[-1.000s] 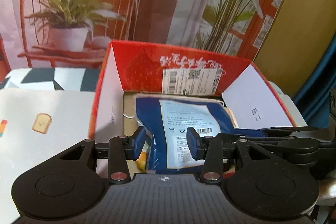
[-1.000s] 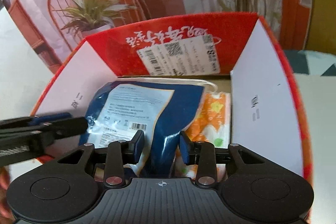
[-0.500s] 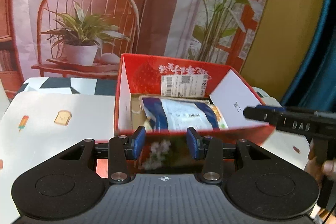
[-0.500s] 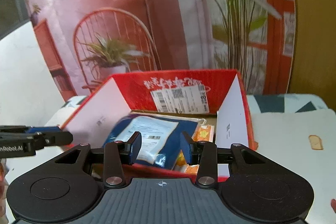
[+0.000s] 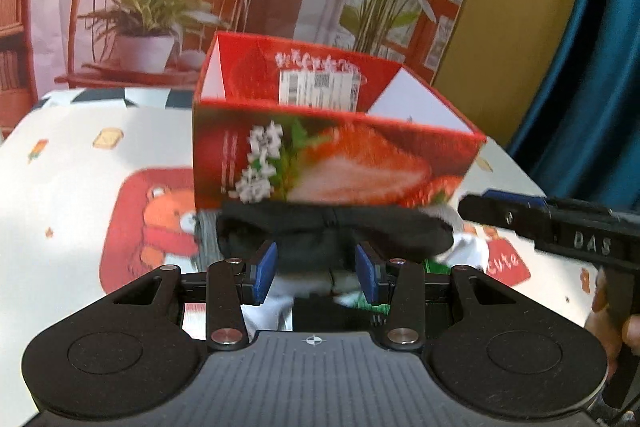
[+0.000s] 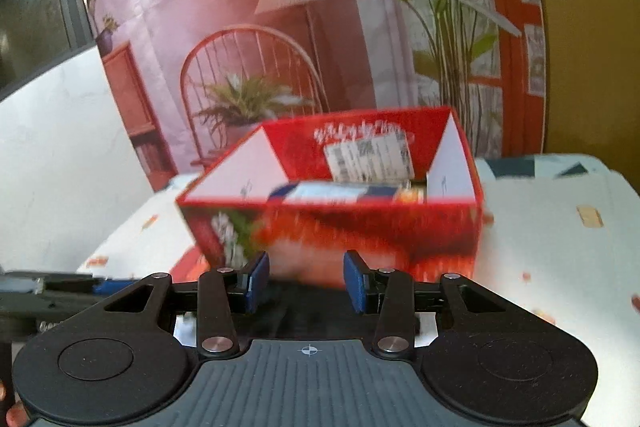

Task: Organize soft objects
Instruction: 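Move both tools back down toward the remaining soft items, then close both grippers on the black perforated strap in front of the box, then lift the black strap with both grippers up over the red box, then lower the strap into the box and open both grippers, then move both tools down to the green tinsel ball, then grasp the green tinsel ball with the right gripper while the left tool closes on it, then lift the green tinsel ball with both grippers over the red box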

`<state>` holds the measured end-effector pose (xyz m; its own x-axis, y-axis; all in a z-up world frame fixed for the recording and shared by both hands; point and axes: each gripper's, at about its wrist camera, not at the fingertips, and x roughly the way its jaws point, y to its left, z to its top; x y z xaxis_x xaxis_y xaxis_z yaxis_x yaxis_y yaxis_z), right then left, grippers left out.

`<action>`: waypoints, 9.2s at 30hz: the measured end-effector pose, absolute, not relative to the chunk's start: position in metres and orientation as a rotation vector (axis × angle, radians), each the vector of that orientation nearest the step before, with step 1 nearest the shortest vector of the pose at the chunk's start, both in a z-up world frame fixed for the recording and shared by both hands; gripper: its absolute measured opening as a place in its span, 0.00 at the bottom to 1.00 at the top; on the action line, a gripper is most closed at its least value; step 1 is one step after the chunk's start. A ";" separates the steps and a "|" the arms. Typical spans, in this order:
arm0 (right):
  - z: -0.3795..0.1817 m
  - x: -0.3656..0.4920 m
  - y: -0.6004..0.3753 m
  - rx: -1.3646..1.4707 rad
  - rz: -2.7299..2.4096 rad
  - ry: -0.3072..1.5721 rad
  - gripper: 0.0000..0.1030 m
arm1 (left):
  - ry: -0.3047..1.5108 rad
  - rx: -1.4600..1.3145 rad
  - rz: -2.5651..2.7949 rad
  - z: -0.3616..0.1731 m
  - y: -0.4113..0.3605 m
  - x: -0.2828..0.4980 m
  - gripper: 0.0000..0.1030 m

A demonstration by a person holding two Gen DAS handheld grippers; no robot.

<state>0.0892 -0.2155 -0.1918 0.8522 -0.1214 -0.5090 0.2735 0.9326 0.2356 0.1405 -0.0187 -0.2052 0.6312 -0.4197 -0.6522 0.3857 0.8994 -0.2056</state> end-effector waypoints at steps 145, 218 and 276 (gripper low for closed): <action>-0.219 0.273 -0.306 0.489 -0.213 0.785 0.10 | 0.841 0.059 -0.315 -0.195 -0.066 0.320 0.09; -0.279 0.077 -0.192 0.327 -0.181 0.605 0.46 | 0.854 -0.110 -0.383 -0.260 -0.018 0.134 0.56; -0.257 0.077 -0.175 0.233 -0.103 0.515 0.47 | 0.802 -0.245 -0.680 -0.227 -0.064 0.149 0.53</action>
